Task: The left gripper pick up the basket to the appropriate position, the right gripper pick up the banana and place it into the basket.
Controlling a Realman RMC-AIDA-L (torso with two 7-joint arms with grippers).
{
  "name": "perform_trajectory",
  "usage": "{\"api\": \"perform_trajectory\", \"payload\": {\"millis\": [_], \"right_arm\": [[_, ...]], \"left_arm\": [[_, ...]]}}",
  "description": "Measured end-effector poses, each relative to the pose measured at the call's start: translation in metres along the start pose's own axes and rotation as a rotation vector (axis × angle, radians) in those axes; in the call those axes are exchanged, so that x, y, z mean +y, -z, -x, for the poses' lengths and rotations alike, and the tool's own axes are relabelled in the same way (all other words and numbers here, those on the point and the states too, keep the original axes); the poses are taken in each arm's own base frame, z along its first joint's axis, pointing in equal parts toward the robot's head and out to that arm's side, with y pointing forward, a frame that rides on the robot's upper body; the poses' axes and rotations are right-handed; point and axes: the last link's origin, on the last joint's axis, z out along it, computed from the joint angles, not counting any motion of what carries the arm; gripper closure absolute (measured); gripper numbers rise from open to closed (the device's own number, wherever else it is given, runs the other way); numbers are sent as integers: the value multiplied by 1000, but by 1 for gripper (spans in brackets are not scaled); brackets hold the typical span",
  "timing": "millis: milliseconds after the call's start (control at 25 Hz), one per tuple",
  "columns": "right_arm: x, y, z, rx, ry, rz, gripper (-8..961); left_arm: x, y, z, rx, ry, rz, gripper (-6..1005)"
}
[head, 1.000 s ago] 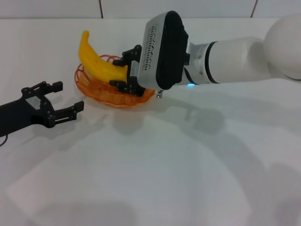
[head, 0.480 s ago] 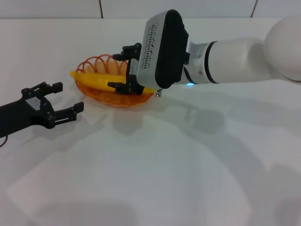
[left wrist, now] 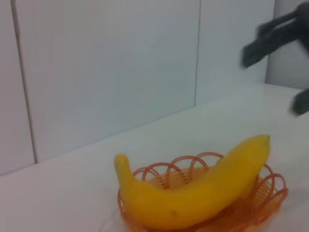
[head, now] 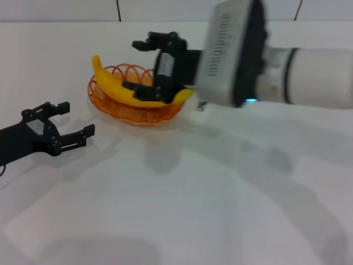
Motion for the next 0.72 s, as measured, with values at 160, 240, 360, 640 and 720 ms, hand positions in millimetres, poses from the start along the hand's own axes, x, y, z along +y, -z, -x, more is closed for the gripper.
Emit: {"api": "perform_trajectory", "payload": {"millis": [160,240,360,640,720], "right_arm": [[-5,31,1,-37,-46,41,220],[-9,42,-3,-49,-83,63,220],[-12,56,-13,-63,-144,104,221],[-16,90,-58,-164,-324,141,224],[-17,95,-72,-168,-362,115,225]], "left_arm": [[-1,1,0,2,3,-6,119],[-1,2,0,2,2,-8,119],[-2,2,0,6,-7,-11,119],[-2,1,-1,11,-11,-10,119],[-2,1,-2,11,-10,-10,119]]}}
